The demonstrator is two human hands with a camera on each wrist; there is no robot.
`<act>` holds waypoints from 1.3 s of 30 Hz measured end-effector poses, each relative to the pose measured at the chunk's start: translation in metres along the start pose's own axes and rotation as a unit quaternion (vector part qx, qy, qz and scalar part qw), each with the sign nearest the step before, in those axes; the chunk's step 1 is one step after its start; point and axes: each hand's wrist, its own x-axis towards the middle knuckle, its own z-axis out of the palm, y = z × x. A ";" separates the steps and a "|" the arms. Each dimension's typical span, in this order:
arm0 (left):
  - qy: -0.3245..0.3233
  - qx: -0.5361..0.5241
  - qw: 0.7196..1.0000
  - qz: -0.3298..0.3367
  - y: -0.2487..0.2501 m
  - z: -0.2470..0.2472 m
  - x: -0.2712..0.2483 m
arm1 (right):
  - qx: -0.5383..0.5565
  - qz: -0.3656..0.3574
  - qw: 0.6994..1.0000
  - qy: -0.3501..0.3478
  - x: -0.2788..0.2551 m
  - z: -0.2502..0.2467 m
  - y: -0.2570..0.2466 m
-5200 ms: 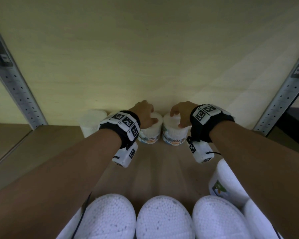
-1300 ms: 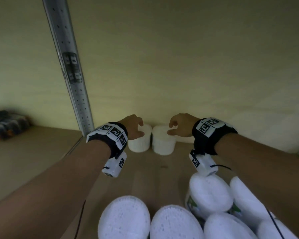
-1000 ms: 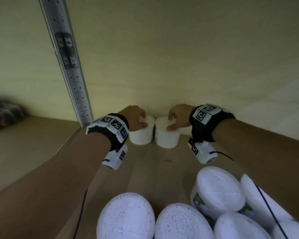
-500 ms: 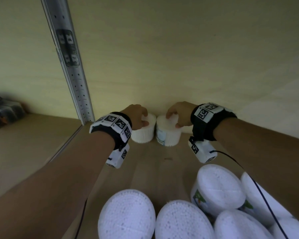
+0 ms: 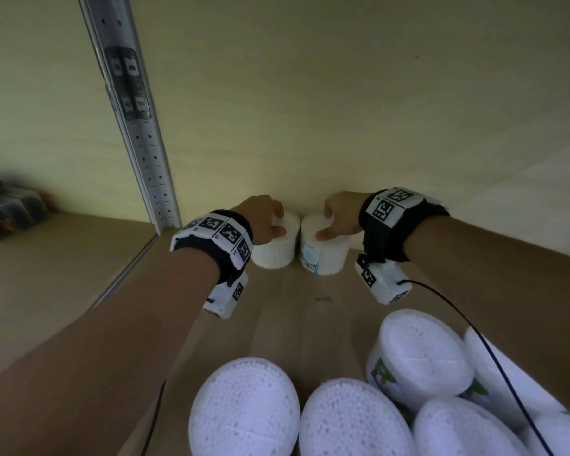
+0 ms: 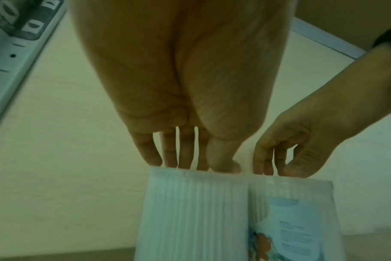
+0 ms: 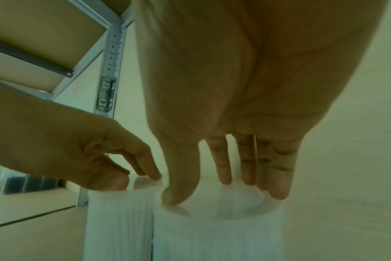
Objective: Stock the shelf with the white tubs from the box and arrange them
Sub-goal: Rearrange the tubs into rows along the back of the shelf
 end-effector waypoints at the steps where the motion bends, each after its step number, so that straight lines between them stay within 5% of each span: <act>1: 0.001 -0.001 1.000 0.001 0.000 0.000 0.000 | -0.002 -0.001 1.000 -0.002 0.000 -0.001 0.000; 11: 0.004 -0.005 1.000 0.004 0.000 0.001 0.000 | 0.000 -0.059 0.998 -0.025 -0.008 -0.007 0.002; 16: -0.003 -0.004 1.000 0.003 0.000 0.003 0.001 | 0.007 -0.026 0.999 0.017 -0.005 -0.007 -0.004; 27: -0.003 -0.011 1.000 0.007 -0.001 0.005 -0.001 | -0.027 0.015 0.998 -0.053 0.007 -0.005 -0.012; 39: -0.003 -0.016 1.000 0.008 -0.002 0.007 0.001 | 0.013 -0.005 1.000 0.014 0.002 -0.002 0.003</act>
